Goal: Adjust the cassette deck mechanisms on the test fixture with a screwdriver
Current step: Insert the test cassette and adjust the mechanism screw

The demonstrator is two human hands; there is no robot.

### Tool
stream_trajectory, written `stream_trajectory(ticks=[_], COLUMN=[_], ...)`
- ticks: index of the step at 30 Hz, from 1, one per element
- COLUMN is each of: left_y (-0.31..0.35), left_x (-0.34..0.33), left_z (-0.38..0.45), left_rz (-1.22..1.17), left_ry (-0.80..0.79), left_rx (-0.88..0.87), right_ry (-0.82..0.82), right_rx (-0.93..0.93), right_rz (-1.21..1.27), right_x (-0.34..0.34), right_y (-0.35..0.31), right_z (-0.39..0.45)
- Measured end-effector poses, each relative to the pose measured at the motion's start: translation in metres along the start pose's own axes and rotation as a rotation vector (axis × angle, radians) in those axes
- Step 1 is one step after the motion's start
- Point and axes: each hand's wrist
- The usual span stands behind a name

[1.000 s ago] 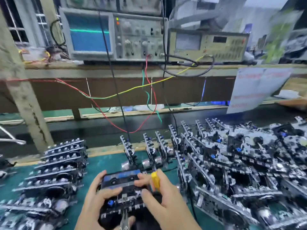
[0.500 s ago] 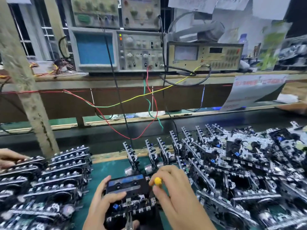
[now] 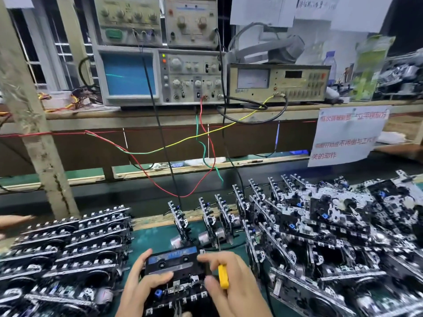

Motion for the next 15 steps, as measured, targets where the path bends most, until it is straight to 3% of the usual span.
stream_trajectory(ticks=[6, 11, 15], left_y=[0.002, 0.003, 0.004], left_x=[0.001, 0.001, -0.001], left_z=[-0.003, -0.001, -0.001], left_rz=[-0.01, -0.014, -0.016], left_ry=[0.008, 0.0, -0.005], left_rx=[0.001, 0.017, 0.027], right_ry=[0.033, -0.095, -0.013], right_rx=[0.041, -0.024, 0.047], right_rz=[0.092, 0.162, 0.147], right_x=[-0.019, -0.022, -0.025], right_y=[0.023, 0.026, 0.031], right_z=[-0.006, -0.002, 0.0])
Point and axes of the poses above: each hand's wrist, its own z-axis towards the middle knuckle, its own x-axis out of the back of the hand, y = z × x, and after that the axes turned 5 degrees about z, right-handed
